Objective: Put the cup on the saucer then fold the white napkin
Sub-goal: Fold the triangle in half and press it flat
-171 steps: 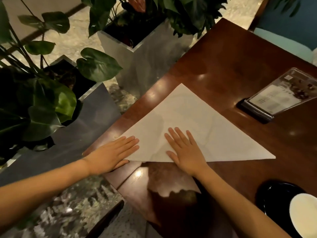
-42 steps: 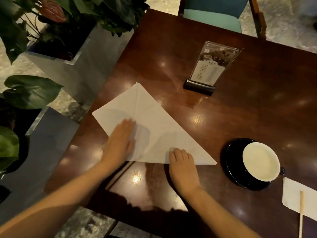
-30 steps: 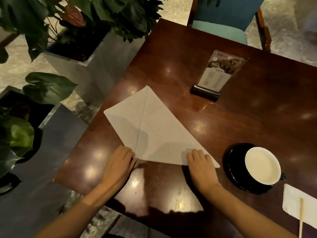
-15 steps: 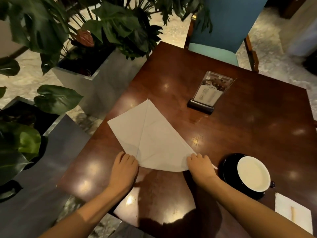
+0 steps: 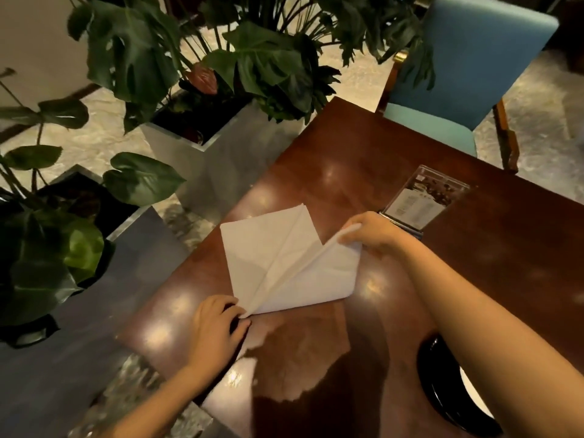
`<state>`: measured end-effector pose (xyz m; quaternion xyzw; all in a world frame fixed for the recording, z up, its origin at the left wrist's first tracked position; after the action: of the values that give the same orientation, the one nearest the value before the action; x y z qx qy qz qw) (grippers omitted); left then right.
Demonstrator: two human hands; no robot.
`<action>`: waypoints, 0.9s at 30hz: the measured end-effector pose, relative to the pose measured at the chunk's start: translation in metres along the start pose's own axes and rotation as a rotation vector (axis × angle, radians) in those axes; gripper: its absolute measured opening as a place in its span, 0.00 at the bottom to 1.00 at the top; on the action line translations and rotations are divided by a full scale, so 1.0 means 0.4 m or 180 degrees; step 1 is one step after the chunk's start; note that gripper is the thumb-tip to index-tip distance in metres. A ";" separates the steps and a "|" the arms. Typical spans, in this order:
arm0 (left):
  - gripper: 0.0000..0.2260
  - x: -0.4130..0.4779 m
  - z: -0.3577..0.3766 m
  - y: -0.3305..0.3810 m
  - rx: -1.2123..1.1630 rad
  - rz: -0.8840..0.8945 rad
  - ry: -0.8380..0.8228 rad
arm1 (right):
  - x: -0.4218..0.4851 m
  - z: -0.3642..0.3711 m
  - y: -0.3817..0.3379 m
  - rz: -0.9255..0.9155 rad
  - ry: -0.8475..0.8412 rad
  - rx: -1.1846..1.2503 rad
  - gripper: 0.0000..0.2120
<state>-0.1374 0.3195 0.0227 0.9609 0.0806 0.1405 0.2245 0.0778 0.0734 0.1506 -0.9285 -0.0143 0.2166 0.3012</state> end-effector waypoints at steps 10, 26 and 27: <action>0.14 -0.007 0.025 0.019 -0.0130 -0.0696 0.0260 | 0.205 0.145 -0.038 0.0430 0.0435 0.0547 0.12; 0.05 -0.017 0.029 0.042 -0.0330 -0.1128 0.0091 | 0.289 0.241 -0.005 0.0141 0.1101 0.0478 0.05; 0.05 -0.017 0.028 0.044 -0.0342 -0.1167 0.0067 | 0.292 0.245 -0.004 0.0113 0.1127 0.0460 0.05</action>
<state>-0.1389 0.2977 0.0195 0.9153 0.2490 0.1114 0.2965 0.1435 0.1474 0.0348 -0.9282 0.0708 0.0556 0.3611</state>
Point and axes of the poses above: each hand's wrist, its own x-axis towards the middle knuckle, its own z-axis out of the palm, y = z × x, the point moved 1 cm from there along x, towards the middle knuckle, and after that the axes turned 12 degrees about y, right-handed, at the moved point
